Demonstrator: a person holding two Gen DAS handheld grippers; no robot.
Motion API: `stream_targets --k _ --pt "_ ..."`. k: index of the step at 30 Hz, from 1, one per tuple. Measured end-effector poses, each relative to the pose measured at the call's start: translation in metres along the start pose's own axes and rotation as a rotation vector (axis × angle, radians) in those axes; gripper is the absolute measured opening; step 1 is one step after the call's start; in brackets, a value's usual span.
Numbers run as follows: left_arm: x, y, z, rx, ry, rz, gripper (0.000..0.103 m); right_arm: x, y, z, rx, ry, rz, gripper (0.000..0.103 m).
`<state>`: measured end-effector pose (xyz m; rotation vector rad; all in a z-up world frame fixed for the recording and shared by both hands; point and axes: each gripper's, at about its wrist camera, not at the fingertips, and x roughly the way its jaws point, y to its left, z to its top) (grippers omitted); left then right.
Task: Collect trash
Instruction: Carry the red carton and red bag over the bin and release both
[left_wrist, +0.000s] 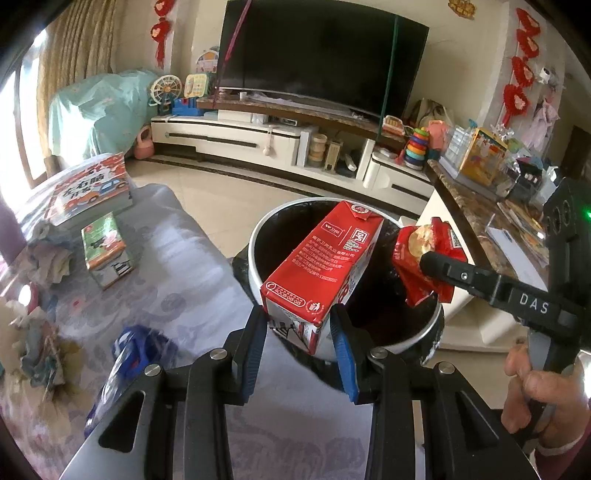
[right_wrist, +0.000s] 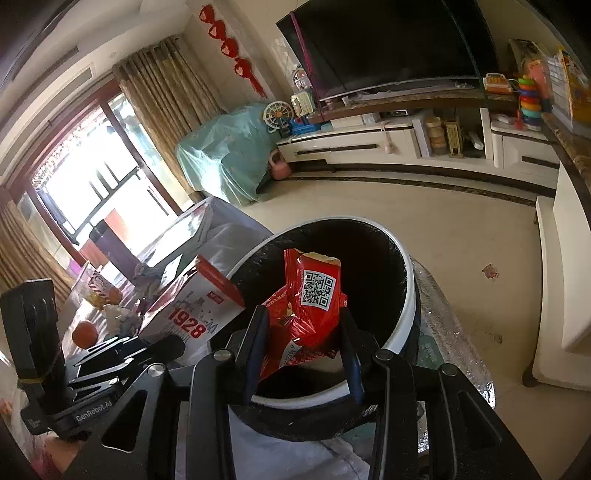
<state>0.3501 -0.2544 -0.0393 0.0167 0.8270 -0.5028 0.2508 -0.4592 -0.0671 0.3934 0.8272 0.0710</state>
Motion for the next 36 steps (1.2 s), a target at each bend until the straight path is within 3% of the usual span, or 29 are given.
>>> stream_targets --k 20,23,25,36 --pt "0.031 -0.012 0.023 0.007 0.033 0.022 0.035 0.016 -0.008 0.013 -0.016 0.031 -0.03 0.041" --pt "0.031 -0.017 0.025 0.005 0.038 0.021 0.038 0.018 -0.01 0.015 -0.006 0.039 -0.032 0.049" --pt "0.03 -0.018 0.026 0.003 0.033 0.026 0.052 0.018 -0.011 0.016 -0.001 0.036 -0.034 0.054" --pt "-0.006 0.0 -0.005 -0.073 -0.008 0.021 0.058 -0.002 -0.004 0.008 0.017 -0.016 -0.033 0.082"
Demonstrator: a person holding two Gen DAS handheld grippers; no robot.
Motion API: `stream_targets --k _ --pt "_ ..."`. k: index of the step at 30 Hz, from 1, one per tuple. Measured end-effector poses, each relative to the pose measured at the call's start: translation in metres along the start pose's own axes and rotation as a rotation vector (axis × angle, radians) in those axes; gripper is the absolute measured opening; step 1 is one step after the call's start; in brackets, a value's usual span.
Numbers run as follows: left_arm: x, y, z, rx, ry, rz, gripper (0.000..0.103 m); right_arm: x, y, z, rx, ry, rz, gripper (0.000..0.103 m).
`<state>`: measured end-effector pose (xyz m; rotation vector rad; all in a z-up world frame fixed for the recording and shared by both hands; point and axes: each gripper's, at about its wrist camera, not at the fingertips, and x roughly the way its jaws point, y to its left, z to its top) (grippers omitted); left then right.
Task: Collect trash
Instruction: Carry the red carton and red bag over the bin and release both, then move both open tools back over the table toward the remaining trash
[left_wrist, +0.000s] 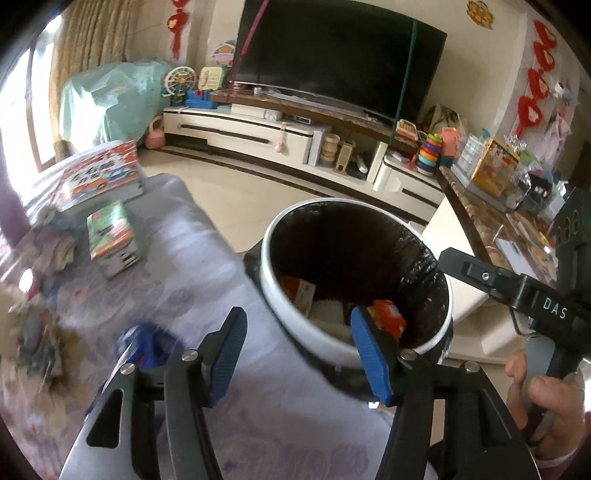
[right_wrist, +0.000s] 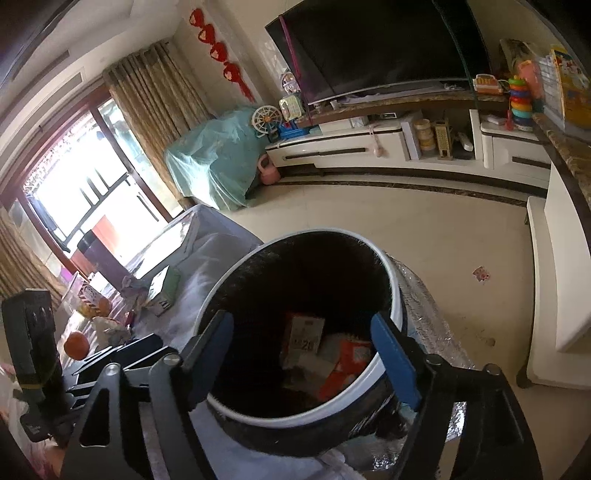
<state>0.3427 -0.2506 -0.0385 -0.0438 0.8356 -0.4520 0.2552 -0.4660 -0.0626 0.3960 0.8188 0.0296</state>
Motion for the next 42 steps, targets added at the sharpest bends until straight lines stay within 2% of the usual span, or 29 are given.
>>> stream_targets --k 11,18,23,33,42 --pt "-0.067 0.045 -0.053 -0.099 -0.043 0.014 0.059 -0.009 0.044 -0.031 -0.052 -0.005 0.054 0.086" --pt "-0.107 0.079 -0.089 -0.19 -0.062 0.051 0.06 -0.004 0.076 -0.054 -0.072 0.033 0.108 0.088" --pt "-0.131 0.103 -0.104 -0.254 -0.072 0.083 0.06 0.005 0.1 -0.071 -0.098 0.072 0.141 0.088" --pt "-0.147 0.133 -0.123 -0.319 -0.058 0.152 0.061 0.018 0.136 -0.093 -0.131 0.118 0.188 0.088" --pt "-0.142 0.153 -0.119 -0.311 -0.029 0.173 0.061 0.032 0.156 -0.101 -0.125 0.138 0.212 0.088"
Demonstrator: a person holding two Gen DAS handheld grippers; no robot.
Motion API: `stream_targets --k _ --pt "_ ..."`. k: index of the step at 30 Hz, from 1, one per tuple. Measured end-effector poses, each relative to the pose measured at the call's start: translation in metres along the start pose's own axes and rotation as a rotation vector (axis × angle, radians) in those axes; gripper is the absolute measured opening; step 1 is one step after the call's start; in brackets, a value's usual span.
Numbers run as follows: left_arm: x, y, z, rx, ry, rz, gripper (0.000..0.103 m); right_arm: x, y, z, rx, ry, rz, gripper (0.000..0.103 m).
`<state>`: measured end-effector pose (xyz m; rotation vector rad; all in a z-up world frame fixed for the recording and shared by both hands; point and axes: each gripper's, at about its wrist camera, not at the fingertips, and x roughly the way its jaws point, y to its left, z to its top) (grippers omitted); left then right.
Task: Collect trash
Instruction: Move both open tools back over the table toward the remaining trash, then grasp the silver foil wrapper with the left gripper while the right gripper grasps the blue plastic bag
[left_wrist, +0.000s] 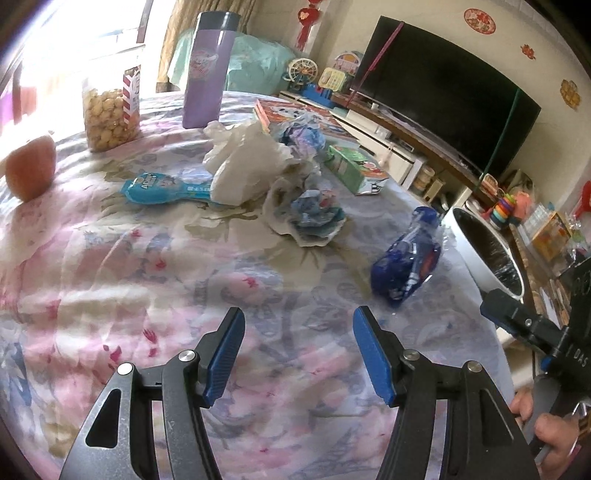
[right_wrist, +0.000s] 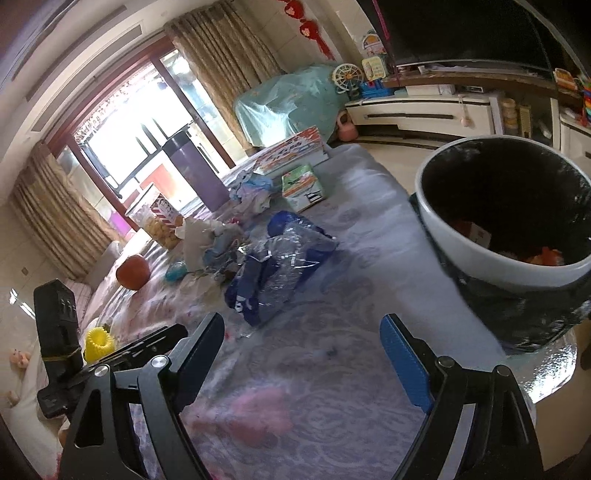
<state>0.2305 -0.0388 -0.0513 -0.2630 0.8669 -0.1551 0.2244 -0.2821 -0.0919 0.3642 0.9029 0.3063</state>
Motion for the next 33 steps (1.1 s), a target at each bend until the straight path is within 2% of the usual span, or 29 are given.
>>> stream_targets --k 6,17,20,21,22,23,25,26,28,30,33 --pt "0.015 0.011 0.012 0.012 0.004 -0.001 0.061 0.012 0.006 0.005 0.015 -0.003 0.005 0.088" --pt "0.054 0.006 0.049 0.068 0.009 -0.04 0.063 0.056 -0.009 0.027 0.142 0.055 0.064 0.087" --pt "0.068 0.005 0.06 0.075 0.0 -0.049 0.063 0.065 -0.015 0.033 0.171 0.067 0.076 0.082" --pt "0.074 0.005 0.063 0.079 -0.004 -0.042 0.062 0.068 -0.016 0.036 0.175 0.067 0.083 0.075" --pt "0.08 0.005 0.065 0.081 -0.005 -0.039 0.06 0.069 -0.016 0.038 0.174 0.067 0.09 0.064" --pt "0.086 0.005 0.066 0.083 -0.003 -0.039 0.059 0.07 -0.017 0.039 0.171 0.069 0.093 0.06" --pt "0.097 0.003 0.066 0.088 0.016 -0.055 0.036 0.071 -0.02 0.039 0.164 0.067 0.09 0.055" --pt "0.1 0.002 0.066 0.093 0.016 -0.06 0.035 0.07 -0.02 0.039 0.159 0.066 0.088 0.053" --pt "0.099 -0.003 0.064 0.12 0.0 -0.06 0.023 0.068 -0.021 0.036 0.148 0.064 0.093 0.049" --pt "0.097 -0.007 0.063 0.145 -0.012 -0.038 0.019 0.065 -0.022 0.033 0.142 0.06 0.091 0.047" --pt "0.091 -0.008 0.059 0.134 -0.02 -0.042 0.016 0.057 -0.022 0.03 0.124 0.05 0.086 0.046"
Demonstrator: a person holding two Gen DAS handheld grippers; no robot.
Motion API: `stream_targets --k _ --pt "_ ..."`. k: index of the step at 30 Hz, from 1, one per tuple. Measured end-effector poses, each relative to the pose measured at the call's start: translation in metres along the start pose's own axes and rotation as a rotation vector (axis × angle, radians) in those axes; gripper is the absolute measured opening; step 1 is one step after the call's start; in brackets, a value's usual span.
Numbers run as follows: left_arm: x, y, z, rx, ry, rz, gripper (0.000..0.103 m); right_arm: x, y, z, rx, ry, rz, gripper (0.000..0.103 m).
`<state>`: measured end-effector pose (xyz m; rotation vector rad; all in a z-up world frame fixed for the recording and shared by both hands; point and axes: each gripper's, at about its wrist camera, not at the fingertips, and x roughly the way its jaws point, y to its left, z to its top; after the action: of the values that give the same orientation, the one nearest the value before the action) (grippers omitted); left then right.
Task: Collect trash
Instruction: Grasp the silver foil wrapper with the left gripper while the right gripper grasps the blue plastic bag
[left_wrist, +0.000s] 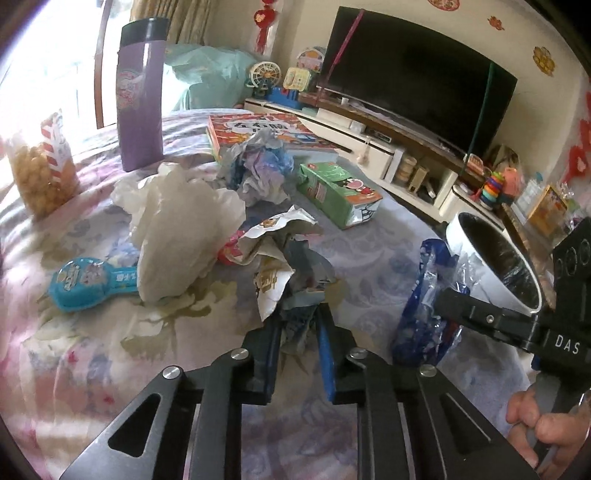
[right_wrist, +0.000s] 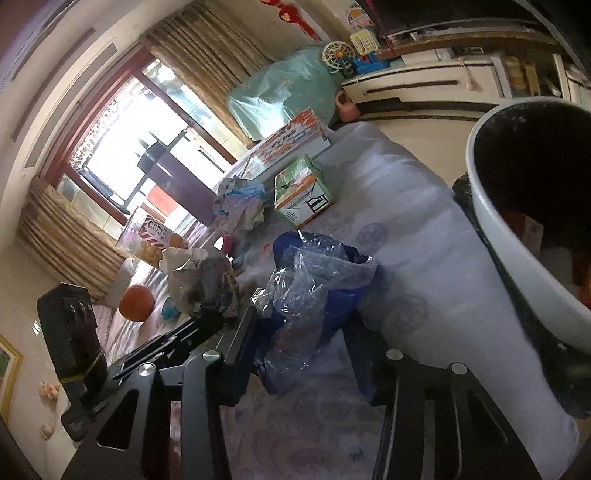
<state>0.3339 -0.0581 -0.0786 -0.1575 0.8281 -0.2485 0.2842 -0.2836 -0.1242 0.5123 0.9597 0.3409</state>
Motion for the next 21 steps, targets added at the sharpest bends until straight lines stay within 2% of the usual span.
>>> stream_targets --k 9,21 --pt "-0.03 -0.012 -0.018 -0.025 -0.01 -0.051 0.015 -0.033 -0.001 -0.002 -0.035 -0.042 -0.008 0.045" --pt "-0.046 -0.061 -0.023 0.044 0.0 -0.127 0.015 -0.074 -0.012 -0.005 -0.02 -0.113 -0.039 0.045"
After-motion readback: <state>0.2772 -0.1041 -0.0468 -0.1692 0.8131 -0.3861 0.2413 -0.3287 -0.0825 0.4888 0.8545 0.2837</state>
